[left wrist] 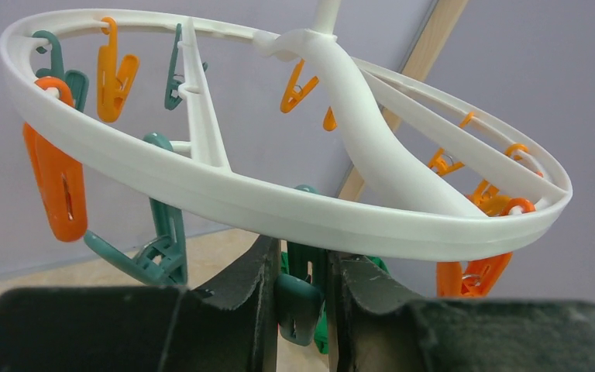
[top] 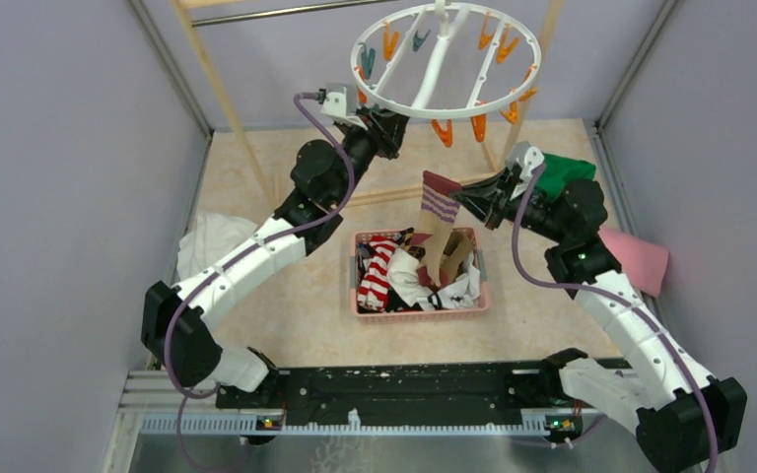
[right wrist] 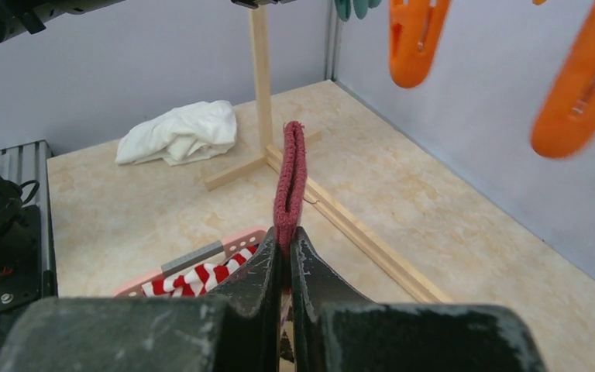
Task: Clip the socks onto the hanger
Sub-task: Open the clamp at the hanger, then clamp the sock onto the hanger.
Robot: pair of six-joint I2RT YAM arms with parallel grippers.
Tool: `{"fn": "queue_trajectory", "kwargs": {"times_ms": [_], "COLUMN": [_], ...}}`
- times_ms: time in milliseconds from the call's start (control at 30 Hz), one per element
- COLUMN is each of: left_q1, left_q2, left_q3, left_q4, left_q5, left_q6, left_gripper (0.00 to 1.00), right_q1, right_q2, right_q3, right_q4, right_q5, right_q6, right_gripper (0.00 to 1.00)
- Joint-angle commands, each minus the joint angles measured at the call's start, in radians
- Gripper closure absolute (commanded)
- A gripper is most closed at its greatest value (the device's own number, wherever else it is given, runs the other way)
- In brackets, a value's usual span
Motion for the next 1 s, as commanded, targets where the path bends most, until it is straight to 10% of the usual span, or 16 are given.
{"fn": "queue_trajectory", "kwargs": {"times_ms": [0,333,967], "left_q1": [-0.002,-0.002,-0.004], "left_q2": [-0.041,-0.055,-0.047], "left_q3": [0.073,0.085,0.087], "left_q4": [-0.021,-0.077,-0.088], "left_q5": [0.004,-0.006,-0.009], "left_q6": [-0.064,-0.14,-0.158], "left_gripper": [0.92,0.96,0.97], "right_q1": [0.057,0.232,0.276], "right_q2": [0.02,0.101,0.22], "right_q3": [0.102,0.233,0.342], "right_q4": [-0.047,-0.12,-0.083], "right_q5": [0.043,0.405,0.509], "right_q6": [-0.087,-0.22,-0.233], "right_gripper": [1.0,1.0,1.0]}}
